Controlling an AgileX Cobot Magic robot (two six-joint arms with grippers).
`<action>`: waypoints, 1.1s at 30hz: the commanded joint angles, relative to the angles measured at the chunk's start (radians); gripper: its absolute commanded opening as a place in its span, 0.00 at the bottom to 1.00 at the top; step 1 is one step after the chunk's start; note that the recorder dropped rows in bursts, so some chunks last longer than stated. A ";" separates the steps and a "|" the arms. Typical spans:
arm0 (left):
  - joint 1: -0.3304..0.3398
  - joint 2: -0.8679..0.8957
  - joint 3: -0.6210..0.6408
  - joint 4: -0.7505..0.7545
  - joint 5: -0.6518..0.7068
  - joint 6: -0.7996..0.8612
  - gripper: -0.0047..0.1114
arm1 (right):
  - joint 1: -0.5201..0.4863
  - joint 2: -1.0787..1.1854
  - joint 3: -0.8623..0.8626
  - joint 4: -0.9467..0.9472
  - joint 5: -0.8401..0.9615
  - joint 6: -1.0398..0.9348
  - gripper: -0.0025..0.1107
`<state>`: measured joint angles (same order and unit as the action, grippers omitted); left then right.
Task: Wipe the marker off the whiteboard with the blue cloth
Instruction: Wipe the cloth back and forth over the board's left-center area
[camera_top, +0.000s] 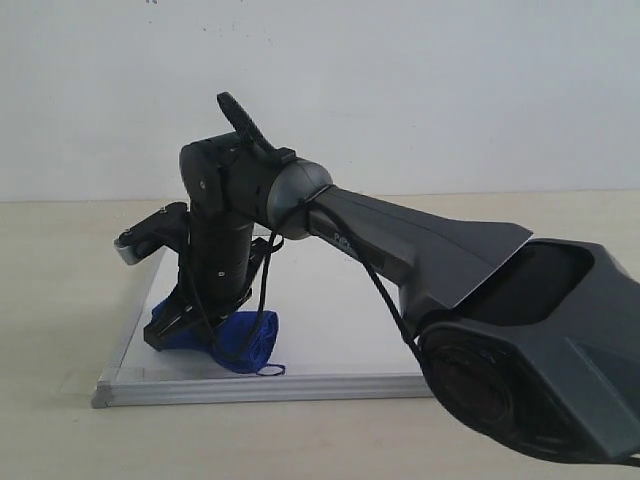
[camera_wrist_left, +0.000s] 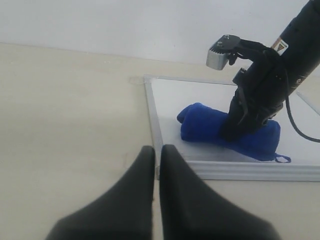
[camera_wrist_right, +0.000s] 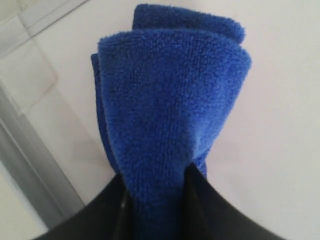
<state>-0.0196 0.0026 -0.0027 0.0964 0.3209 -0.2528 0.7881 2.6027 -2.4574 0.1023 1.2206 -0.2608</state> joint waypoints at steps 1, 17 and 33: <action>-0.002 -0.003 0.003 0.000 -0.007 -0.010 0.07 | -0.008 -0.045 0.003 -0.015 0.001 0.018 0.02; -0.002 -0.003 0.003 0.000 -0.007 -0.010 0.07 | -0.042 -0.243 0.484 -0.034 -0.158 -0.039 0.02; -0.002 -0.003 0.003 0.000 -0.007 -0.010 0.07 | -0.053 -0.217 0.634 -0.096 -0.436 -0.043 0.02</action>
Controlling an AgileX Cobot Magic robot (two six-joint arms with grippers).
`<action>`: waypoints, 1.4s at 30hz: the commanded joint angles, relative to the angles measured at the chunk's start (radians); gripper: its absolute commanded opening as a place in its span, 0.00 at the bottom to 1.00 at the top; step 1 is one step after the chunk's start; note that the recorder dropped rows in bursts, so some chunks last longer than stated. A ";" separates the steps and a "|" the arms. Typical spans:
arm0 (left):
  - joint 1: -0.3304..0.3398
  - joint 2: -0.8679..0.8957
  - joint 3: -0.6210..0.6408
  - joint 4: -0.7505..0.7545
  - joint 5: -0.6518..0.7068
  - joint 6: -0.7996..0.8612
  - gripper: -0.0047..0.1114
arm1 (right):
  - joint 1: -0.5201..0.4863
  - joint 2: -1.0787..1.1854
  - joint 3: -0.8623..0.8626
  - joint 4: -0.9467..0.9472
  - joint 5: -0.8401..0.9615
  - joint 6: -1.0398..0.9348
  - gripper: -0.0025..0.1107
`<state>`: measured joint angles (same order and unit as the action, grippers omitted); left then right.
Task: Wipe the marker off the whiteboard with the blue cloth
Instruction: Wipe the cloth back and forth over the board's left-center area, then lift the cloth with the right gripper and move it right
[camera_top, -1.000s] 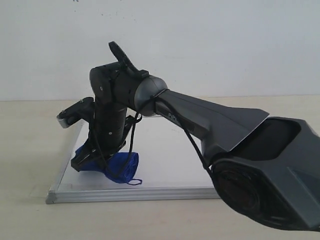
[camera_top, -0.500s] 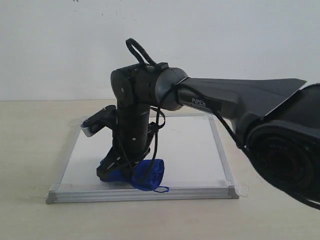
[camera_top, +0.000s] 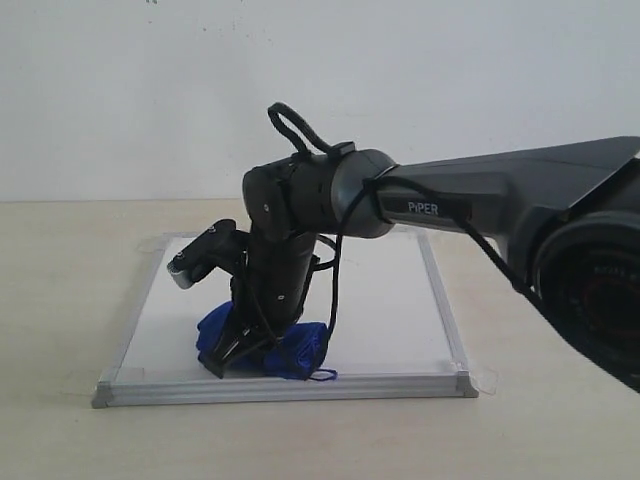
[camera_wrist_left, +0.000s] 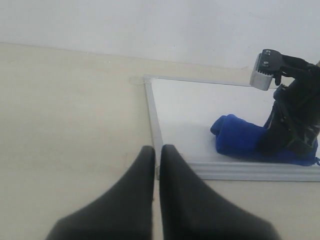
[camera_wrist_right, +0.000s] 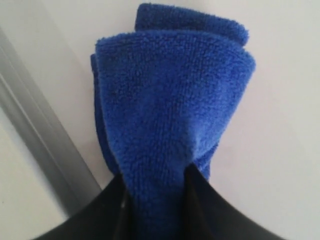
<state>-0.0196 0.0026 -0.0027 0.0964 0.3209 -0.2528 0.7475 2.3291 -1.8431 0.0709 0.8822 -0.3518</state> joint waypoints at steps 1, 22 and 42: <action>-0.002 -0.003 0.003 0.000 -0.007 -0.010 0.07 | -0.019 0.065 0.020 -0.084 -0.111 0.075 0.02; -0.002 -0.003 0.003 0.000 -0.007 -0.010 0.07 | -0.099 -0.290 0.318 -0.397 -0.246 0.430 0.02; -0.002 -0.003 0.003 0.000 -0.007 -0.010 0.07 | -0.439 -0.313 0.540 -0.395 -0.450 0.830 0.02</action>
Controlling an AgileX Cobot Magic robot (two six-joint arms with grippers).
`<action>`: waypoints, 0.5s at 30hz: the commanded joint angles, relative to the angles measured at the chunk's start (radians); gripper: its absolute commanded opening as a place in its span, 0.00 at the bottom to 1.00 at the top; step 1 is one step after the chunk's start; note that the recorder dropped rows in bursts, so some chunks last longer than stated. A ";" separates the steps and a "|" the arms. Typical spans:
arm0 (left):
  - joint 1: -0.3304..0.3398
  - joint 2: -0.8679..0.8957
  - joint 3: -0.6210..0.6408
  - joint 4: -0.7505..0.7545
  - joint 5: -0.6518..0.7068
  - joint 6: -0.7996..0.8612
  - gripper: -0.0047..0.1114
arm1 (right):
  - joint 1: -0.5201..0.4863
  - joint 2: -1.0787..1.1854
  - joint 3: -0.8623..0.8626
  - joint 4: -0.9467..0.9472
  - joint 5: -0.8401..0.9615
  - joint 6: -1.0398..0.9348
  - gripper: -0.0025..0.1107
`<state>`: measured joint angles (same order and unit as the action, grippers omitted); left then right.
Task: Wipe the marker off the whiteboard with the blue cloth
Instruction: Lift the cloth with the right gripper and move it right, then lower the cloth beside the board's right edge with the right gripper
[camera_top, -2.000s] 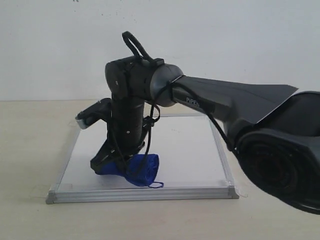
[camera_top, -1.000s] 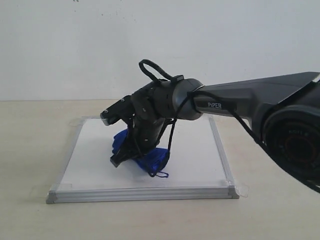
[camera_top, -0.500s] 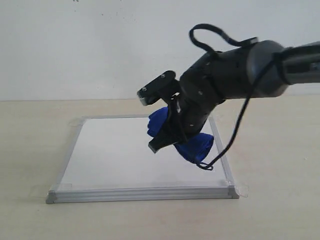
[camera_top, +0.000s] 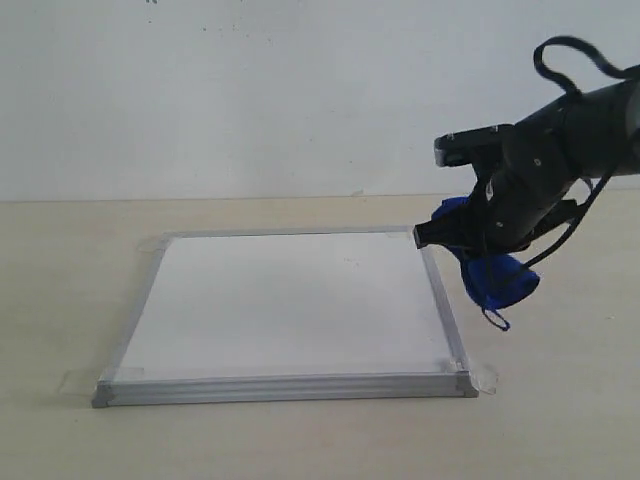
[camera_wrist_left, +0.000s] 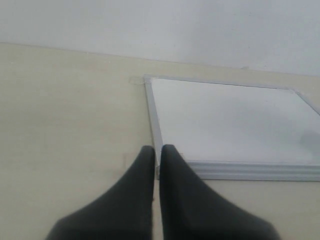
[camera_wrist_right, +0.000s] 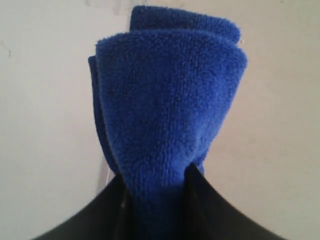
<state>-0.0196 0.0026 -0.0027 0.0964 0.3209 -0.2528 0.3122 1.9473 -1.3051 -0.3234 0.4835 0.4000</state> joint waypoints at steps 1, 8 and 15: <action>-0.002 -0.003 0.003 0.000 -0.007 -0.010 0.07 | -0.004 0.081 0.002 0.000 -0.057 0.086 0.02; -0.002 -0.003 0.003 0.000 -0.007 -0.010 0.07 | -0.004 0.138 0.002 -0.004 -0.078 0.139 0.02; -0.002 -0.003 0.003 0.000 -0.007 -0.010 0.07 | -0.004 0.138 0.002 -0.004 -0.089 0.151 0.02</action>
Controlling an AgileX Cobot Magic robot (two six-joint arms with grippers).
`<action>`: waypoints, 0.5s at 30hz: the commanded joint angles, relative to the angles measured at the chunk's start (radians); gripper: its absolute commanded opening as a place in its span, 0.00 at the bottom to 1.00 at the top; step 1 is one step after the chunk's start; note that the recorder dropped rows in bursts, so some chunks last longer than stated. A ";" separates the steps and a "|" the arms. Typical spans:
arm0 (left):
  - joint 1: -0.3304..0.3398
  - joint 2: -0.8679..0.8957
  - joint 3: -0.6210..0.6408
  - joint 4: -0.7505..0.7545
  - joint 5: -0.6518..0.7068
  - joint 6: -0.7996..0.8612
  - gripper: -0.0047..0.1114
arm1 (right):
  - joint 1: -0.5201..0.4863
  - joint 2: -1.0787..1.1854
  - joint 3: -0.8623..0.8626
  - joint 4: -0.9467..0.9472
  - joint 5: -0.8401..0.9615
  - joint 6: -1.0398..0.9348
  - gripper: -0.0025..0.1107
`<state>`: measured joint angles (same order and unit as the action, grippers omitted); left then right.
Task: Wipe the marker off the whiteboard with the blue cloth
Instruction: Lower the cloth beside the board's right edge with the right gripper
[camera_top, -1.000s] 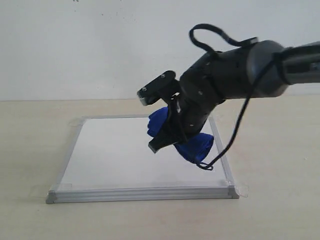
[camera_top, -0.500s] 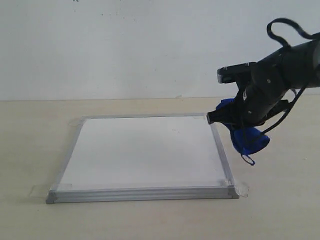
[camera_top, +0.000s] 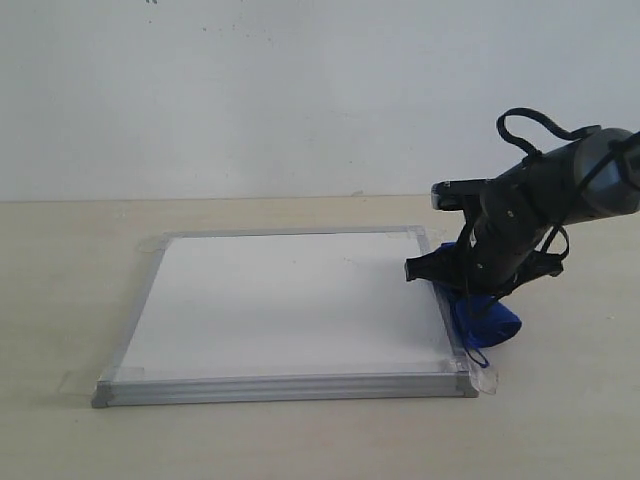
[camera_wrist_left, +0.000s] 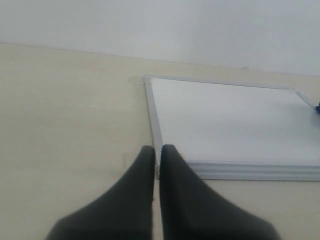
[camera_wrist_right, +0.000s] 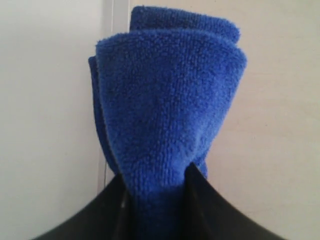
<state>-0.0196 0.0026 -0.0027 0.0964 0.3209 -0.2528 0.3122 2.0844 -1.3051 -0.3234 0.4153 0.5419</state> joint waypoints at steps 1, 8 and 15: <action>-0.002 -0.003 0.003 0.000 -0.007 -0.010 0.07 | -0.004 0.001 0.002 -0.004 -0.021 0.009 0.02; -0.002 -0.003 0.003 0.000 -0.007 -0.010 0.07 | -0.004 0.001 0.002 -0.118 0.000 0.099 0.02; -0.002 -0.003 0.003 0.000 -0.007 -0.010 0.07 | -0.004 0.001 0.002 -0.138 0.001 0.103 0.02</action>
<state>-0.0196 0.0026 -0.0027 0.0964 0.3209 -0.2528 0.3122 2.0868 -1.3051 -0.4436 0.4179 0.6386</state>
